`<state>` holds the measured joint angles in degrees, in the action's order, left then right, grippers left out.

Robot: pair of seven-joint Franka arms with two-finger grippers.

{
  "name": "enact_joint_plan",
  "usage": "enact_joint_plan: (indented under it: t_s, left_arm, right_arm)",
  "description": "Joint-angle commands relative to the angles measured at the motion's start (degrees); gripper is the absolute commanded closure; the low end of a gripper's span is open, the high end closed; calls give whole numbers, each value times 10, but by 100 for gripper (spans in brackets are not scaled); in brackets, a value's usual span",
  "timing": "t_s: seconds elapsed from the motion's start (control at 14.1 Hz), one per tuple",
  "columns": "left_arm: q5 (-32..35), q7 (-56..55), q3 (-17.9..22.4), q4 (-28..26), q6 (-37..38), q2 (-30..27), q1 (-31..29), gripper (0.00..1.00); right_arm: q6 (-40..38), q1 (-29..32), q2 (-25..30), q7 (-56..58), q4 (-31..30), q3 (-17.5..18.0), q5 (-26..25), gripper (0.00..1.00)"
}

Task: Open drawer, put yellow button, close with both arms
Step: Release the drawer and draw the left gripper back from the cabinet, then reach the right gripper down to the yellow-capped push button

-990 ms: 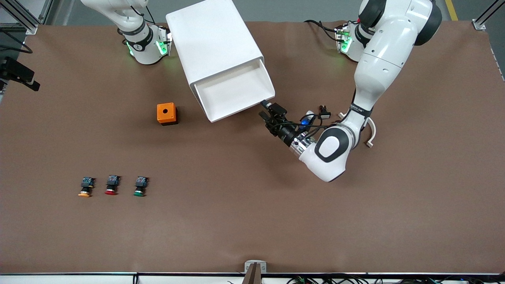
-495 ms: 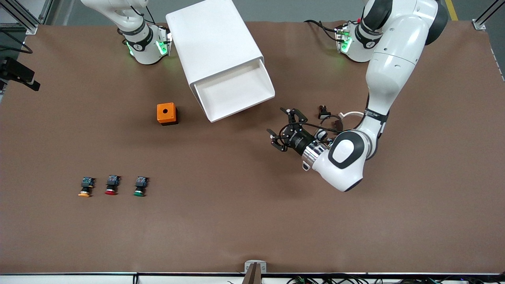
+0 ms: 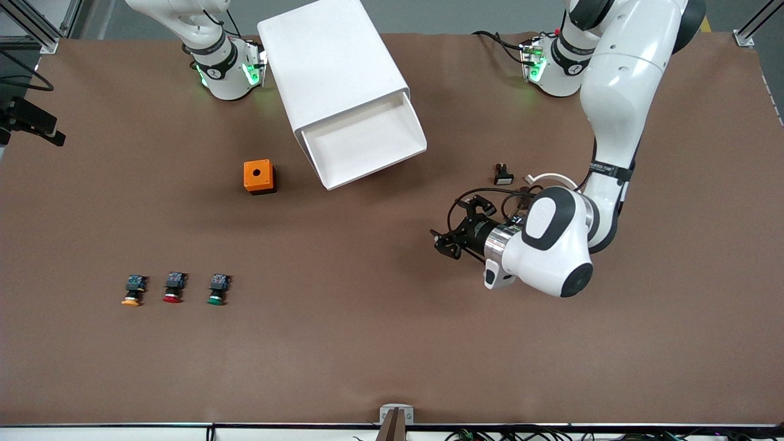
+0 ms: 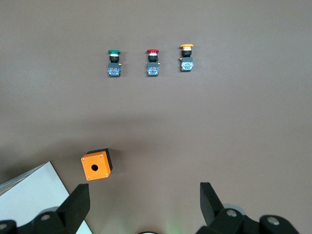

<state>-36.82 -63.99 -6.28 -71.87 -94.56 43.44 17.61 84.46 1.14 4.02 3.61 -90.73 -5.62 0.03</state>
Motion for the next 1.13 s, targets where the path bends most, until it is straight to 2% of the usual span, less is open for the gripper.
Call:
enact_joint_plan:
  t_s: [0.0,0.14,0.28,0.49,0.71,1.06]
  left_arm:
    - [85,12,2,-15,-62,-43,21,1]
    - [152,11,1,-15,-106,-57,33,1]
    - [178,11,2,-16,-127,-60,41,1]
    - [227,11,2,-23,-165,-78,61,1]
    - [252,2,2,-25,-183,-91,63,1]
    - [253,0,2,-27,-183,-105,67,1]
  right_arm:
    - [-4,10,-7,-2,3,3,-3,0]
    - [1,17,-15,-2,3,3,-3,0]
    - [0,20,-65,-1,6,3,5,0]
    - [6,41,-74,21,13,4,7,0]
    - [12,43,-112,22,13,4,4,0]
    - [42,46,-131,22,15,3,-3,0]
